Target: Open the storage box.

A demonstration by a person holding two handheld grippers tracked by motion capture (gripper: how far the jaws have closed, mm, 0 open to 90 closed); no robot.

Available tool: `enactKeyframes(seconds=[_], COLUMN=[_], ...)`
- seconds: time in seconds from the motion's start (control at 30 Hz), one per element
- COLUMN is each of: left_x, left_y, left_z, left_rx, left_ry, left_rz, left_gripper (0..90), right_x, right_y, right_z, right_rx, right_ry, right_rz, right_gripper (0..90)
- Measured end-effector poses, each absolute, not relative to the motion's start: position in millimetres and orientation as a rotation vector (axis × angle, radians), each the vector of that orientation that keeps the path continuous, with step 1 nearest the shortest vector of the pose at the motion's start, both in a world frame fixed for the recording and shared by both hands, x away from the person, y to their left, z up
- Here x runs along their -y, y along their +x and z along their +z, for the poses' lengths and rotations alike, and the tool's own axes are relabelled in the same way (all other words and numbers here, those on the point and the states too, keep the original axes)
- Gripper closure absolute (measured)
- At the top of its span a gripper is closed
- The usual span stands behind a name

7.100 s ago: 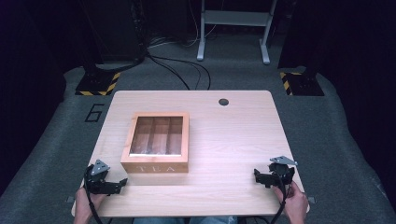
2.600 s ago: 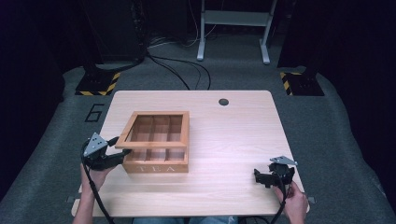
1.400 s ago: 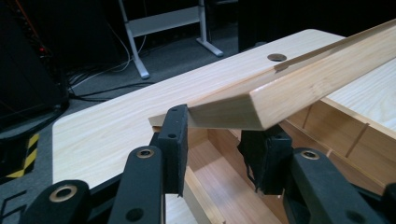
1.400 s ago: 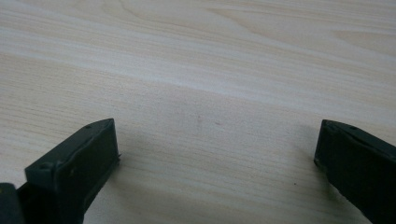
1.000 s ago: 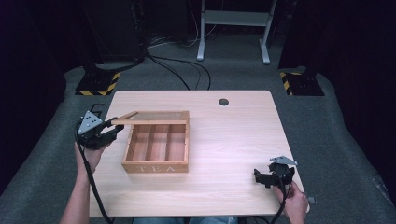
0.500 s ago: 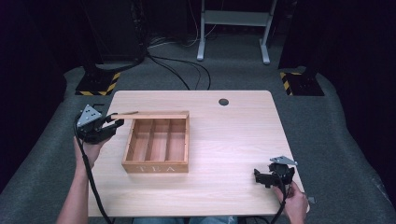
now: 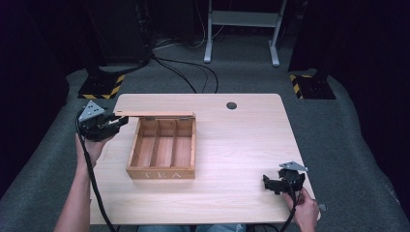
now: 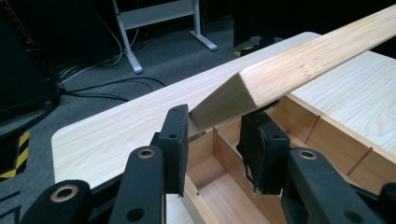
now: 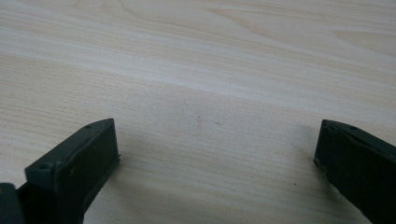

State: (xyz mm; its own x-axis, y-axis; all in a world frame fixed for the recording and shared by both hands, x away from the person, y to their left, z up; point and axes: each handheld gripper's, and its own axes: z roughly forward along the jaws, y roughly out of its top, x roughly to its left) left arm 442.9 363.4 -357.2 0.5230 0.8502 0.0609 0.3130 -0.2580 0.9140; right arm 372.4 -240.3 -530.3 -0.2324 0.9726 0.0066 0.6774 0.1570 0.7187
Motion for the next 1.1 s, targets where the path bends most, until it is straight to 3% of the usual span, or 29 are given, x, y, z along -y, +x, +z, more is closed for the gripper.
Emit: enactKeyframes(seconds=[1.1], left_x=[-364.4], left_y=[457.8], left_z=[-344.7], left_rx=[-0.978], left_ry=[1.830], left_rz=[0.680], left_gripper=[62.6], right_x=[240.3], right_y=[372.4], right_z=[-530.3], right_rx=[-1.976], right_ry=[1.565], right_rz=[0.844], right_gripper=[0.0])
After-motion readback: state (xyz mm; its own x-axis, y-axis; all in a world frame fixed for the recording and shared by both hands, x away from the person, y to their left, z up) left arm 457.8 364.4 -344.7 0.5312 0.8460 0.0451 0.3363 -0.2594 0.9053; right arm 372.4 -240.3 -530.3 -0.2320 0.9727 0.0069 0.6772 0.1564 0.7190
